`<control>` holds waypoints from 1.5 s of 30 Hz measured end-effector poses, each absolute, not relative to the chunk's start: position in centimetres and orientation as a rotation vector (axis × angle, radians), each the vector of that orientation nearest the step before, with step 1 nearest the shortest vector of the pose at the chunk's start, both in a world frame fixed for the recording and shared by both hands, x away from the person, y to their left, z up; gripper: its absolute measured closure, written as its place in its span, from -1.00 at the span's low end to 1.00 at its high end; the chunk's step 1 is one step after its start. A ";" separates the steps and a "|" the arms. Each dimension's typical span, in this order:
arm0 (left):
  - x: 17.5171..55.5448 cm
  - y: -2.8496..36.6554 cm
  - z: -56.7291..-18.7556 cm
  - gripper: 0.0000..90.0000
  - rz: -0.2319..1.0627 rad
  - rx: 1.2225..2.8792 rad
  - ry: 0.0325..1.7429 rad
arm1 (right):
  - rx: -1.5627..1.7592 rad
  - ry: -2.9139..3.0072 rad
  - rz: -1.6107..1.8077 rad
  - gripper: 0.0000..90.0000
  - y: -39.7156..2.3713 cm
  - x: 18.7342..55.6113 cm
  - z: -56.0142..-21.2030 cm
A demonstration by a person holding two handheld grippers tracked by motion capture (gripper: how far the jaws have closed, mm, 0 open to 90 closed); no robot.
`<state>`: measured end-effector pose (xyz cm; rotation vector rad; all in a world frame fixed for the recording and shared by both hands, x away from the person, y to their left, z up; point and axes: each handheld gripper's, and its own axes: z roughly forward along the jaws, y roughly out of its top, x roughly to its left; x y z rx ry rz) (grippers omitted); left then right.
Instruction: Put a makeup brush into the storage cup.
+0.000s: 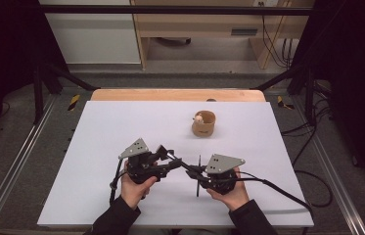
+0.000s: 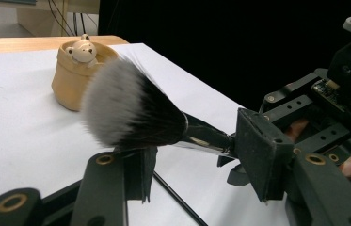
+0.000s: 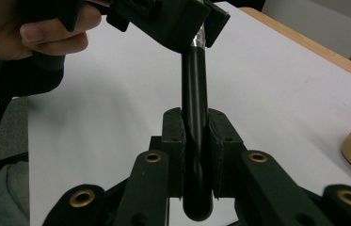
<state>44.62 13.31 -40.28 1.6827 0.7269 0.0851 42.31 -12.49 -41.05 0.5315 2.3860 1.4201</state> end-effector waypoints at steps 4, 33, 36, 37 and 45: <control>44.6 13.3 -40.3 0.14 0.082 1.680 0.726 | 0.532 2.391 1.419 0.76 -12.4 42.3 -41.2; 44.2 13.5 -40.0 0.62 -0.018 1.657 0.668 | 0.497 2.447 1.369 0.75 -11.7 42.4 -42.1; 44.1 13.5 -39.9 0.63 -0.024 1.656 0.662 | 0.496 2.448 1.368 0.74 -11.7 42.5 -42.1; 44.1 13.5 -39.9 0.64 -0.026 1.656 0.659 | 0.495 2.448 1.367 0.74 -11.7 42.5 -42.1; 43.8 13.3 -39.7 0.69 -0.026 1.665 0.637 | 0.504 2.448 1.368 0.71 -11.7 42.5 -42.1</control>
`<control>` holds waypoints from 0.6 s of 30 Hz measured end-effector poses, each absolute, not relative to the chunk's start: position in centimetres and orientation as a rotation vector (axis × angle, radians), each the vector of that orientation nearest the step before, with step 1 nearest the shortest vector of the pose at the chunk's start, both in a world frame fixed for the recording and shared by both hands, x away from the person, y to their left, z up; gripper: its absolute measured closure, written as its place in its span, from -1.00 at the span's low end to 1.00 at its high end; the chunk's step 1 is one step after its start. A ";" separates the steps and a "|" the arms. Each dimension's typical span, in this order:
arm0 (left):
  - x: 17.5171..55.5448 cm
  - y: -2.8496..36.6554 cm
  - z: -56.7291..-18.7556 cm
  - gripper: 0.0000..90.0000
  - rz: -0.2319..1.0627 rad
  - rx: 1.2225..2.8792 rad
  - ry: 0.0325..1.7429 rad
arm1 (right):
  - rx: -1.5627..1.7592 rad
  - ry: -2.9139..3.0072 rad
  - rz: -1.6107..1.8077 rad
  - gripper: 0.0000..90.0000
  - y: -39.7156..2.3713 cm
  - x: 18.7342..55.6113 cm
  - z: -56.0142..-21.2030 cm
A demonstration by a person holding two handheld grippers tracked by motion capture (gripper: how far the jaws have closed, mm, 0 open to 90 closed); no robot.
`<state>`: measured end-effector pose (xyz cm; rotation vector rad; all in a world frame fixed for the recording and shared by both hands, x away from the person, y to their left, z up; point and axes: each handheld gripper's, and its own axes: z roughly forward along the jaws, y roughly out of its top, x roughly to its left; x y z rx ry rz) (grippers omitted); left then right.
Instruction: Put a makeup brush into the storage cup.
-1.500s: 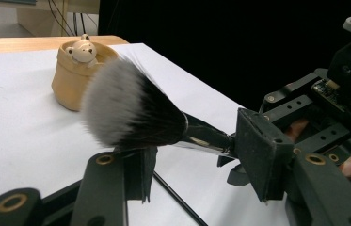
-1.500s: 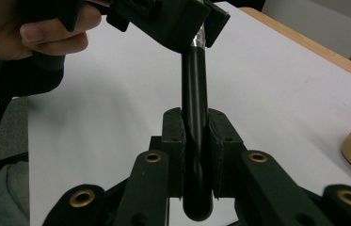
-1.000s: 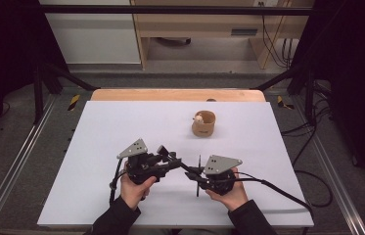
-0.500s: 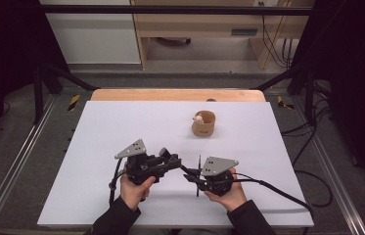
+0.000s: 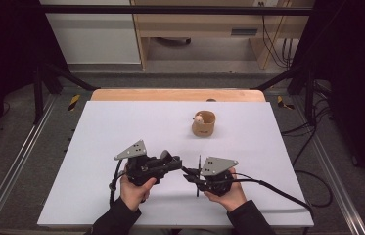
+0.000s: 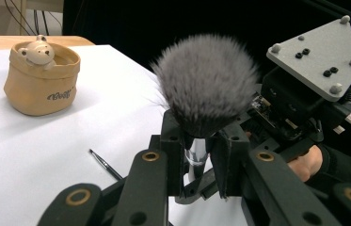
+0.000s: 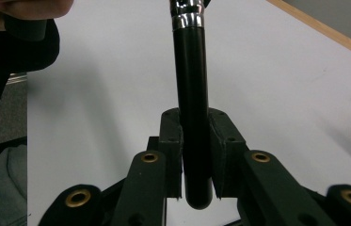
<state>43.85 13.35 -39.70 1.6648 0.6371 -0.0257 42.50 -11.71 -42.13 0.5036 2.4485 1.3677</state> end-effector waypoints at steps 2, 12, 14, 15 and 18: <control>43.8 13.3 -39.7 0.69 -0.022 1.667 0.635 | 0.504 2.449 1.370 0.71 -11.7 42.5 -42.1; 43.6 13.5 -39.3 0.70 0.052 1.705 0.646 | 0.531 2.411 1.378 0.33 -11.9 42.5 -41.9; 43.6 13.5 -39.3 0.70 0.067 1.714 0.657 | 0.537 2.394 1.383 0.23 -11.9 42.5 -41.7; 43.6 13.5 -39.3 0.70 0.077 1.723 0.660 | 0.551 2.377 1.380 0.12 -12.0 42.5 -41.6; 43.6 13.3 -39.3 0.70 0.101 1.742 0.671 | 0.558 2.367 1.383 0.06 -12.1 42.5 -41.5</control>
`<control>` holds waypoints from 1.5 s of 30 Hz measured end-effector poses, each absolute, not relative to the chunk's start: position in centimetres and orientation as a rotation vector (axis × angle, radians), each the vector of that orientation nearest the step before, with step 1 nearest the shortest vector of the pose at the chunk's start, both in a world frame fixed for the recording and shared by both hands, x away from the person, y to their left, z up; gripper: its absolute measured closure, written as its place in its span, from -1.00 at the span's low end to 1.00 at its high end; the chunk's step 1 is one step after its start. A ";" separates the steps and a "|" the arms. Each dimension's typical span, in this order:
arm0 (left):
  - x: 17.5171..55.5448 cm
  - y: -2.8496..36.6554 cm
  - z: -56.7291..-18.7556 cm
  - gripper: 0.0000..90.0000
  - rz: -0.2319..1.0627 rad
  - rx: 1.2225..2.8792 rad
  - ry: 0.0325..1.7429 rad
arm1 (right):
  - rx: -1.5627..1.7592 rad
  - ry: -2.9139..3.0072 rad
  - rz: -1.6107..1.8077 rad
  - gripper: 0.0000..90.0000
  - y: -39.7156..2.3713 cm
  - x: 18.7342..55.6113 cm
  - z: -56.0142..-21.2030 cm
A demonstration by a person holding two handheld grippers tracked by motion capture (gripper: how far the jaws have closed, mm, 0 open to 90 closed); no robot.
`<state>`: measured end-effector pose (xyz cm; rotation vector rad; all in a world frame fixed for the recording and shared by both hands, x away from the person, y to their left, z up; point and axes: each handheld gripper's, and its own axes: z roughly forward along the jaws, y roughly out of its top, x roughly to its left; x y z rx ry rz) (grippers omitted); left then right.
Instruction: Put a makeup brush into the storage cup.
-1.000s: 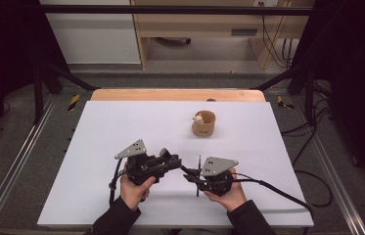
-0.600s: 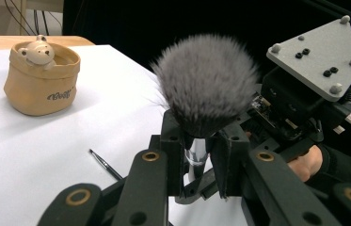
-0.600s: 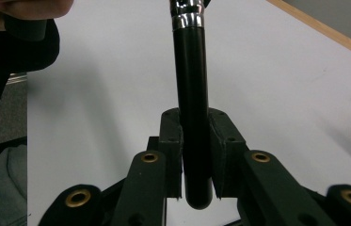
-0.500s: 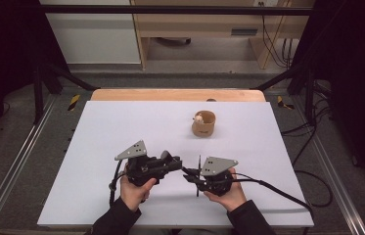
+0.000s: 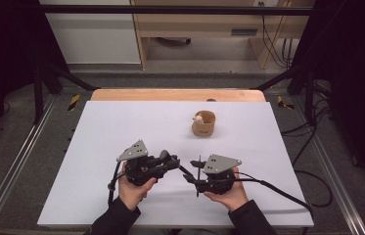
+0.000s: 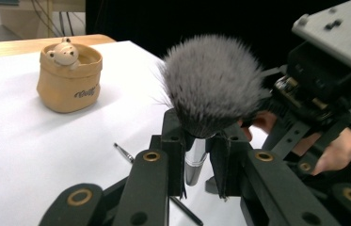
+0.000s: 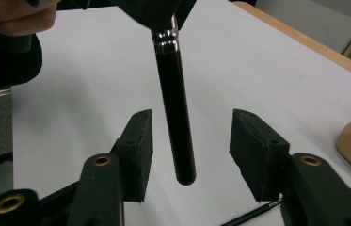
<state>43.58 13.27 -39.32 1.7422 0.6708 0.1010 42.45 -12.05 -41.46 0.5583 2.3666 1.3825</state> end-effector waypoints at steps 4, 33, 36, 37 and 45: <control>43.5 12.9 -39.4 0.70 0.109 1.756 0.672 | 0.575 2.367 1.388 0.04 -12.1 42.5 -41.3; 43.0 11.1 -40.1 0.69 0.089 1.785 0.660 | 0.525 2.435 1.410 0.75 -11.5 42.2 -41.5; 43.1 11.3 -40.0 0.58 0.096 1.778 0.661 | 0.535 2.438 1.409 0.76 -11.5 42.3 -41.5; 43.1 11.4 -40.0 0.51 0.101 1.772 0.661 | 0.541 2.438 1.403 0.76 -11.5 42.3 -41.5; 43.2 12.2 -39.7 0.08 0.130 1.770 0.664 | 0.605 2.416 1.370 0.76 -11.8 42.5 -41.5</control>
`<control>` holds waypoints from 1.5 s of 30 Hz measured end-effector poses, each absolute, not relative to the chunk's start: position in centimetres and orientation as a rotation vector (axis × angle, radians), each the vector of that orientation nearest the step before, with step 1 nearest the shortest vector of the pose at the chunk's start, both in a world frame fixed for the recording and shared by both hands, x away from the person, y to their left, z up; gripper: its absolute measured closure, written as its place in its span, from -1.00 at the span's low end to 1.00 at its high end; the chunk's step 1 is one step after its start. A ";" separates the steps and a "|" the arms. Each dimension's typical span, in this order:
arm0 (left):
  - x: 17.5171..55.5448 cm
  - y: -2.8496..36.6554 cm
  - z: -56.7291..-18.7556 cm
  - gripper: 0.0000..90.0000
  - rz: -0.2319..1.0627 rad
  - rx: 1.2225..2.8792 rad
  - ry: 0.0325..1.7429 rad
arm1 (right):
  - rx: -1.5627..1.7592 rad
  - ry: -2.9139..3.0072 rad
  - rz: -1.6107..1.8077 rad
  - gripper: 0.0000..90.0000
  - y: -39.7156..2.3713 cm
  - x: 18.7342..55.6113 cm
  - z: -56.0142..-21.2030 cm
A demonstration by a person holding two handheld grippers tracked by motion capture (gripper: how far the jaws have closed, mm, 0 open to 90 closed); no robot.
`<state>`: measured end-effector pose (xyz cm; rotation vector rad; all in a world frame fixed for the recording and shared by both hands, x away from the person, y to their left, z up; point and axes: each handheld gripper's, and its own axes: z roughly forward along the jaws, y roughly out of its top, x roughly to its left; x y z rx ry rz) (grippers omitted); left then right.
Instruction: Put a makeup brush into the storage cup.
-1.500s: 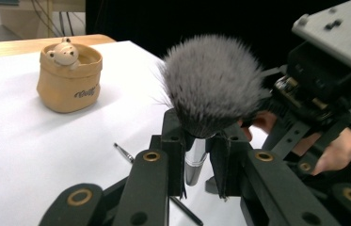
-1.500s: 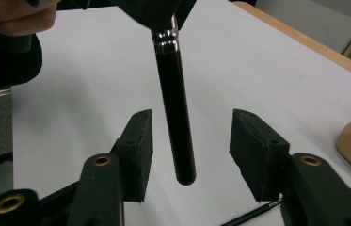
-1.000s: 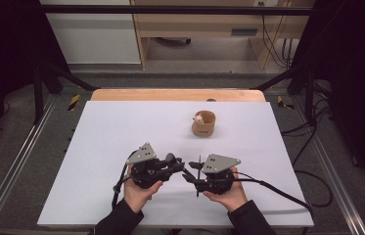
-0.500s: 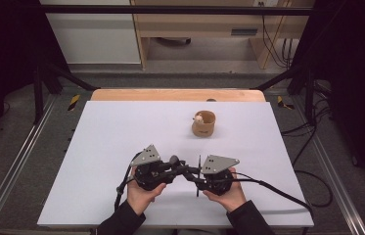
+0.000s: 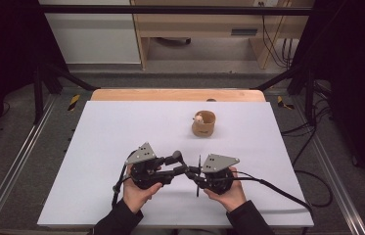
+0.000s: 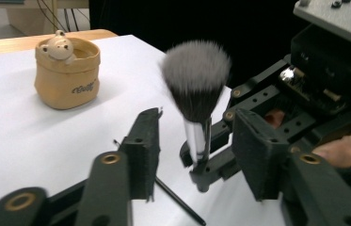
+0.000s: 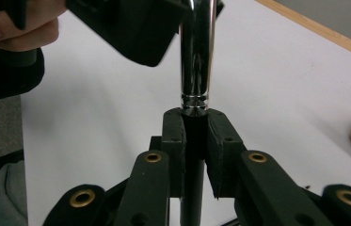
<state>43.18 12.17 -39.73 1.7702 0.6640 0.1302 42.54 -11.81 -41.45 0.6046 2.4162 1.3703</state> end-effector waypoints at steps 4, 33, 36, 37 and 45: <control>43.2 12.5 -39.7 -0.07 0.146 1.772 0.666 | 0.624 2.400 1.369 0.76 -12.1 42.6 -41.3; 43.9 18.4 -40.3 -0.67 0.313 1.823 0.762 | 0.774 2.258 1.438 0.76 -15.3 43.7 -39.6; 43.8 19.2 -40.5 -0.70 0.337 1.830 0.781 | 0.790 2.238 1.449 0.76 -15.6 43.8 -39.3; 43.8 19.4 -40.6 -0.69 0.343 1.824 0.791 | 0.799 2.229 1.456 0.76 -15.7 43.9 -39.1; 43.8 20.8 -40.7 -0.73 0.368 1.800 0.827 | 0.870 2.164 1.507 0.76 -16.2 44.9 -38.4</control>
